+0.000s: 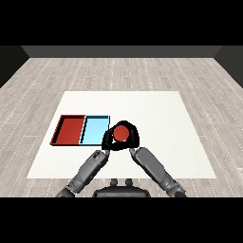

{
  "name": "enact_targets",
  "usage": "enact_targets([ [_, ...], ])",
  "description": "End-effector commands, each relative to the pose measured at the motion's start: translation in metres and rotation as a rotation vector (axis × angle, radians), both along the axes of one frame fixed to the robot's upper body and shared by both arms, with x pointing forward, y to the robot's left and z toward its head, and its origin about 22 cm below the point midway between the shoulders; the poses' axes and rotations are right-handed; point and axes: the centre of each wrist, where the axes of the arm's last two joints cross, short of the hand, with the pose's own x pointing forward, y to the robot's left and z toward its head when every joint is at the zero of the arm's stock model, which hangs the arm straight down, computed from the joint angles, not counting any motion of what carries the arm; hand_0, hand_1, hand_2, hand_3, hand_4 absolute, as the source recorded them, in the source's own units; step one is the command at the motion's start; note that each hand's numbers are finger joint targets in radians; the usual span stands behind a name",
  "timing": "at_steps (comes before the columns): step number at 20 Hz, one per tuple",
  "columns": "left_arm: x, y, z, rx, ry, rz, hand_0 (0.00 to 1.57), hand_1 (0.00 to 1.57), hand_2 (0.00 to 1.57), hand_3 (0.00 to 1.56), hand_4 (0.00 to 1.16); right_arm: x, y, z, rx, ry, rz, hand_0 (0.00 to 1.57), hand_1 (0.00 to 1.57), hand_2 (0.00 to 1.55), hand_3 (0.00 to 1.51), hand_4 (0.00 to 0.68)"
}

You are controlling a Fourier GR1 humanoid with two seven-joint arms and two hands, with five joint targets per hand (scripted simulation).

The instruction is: Pick the red can and put it in the red box

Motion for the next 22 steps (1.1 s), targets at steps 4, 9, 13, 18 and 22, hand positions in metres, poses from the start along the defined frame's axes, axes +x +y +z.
enact_targets([
  [4, 0.009, -0.012, -0.001, -0.023, -0.107, 0.068, 1.57, 1.57, 1.56, 1.48, 1.14, 0.014, 0.000, -0.001, 0.033, 0.014, 0.037, 1.49, 1.49, 1.44, 1.39, 0.637],
  [9, 0.004, -0.007, 0.005, -0.065, -0.141, 0.056, 1.57, 1.57, 1.57, 1.51, 1.15, 0.002, 0.000, -0.002, -0.047, 0.078, 0.009, 0.00, 0.00, 0.00, 0.00, 0.000],
  [13, -0.002, -0.013, 0.012, -0.071, -0.115, 0.050, 1.57, 1.57, 1.57, 1.51, 1.15, 0.002, 0.000, -0.002, -0.083, 0.086, 0.004, 0.00, 0.00, 0.00, 0.00, 0.000],
  [18, -0.006, -0.009, 0.007, -0.021, -0.138, 0.095, 1.57, 1.57, 1.57, 1.50, 1.14, -0.015, 0.003, -0.013, -0.077, 0.111, 0.016, 0.00, 0.00, 0.00, 0.00, 0.000],
  [22, 0.006, -0.006, -0.004, -0.033, -0.146, 0.082, 1.57, 1.57, 1.57, 1.50, 1.14, -0.004, 0.001, 0.000, -0.080, 0.116, -0.016, 0.00, 0.00, 0.00, 0.00, 0.000],
])
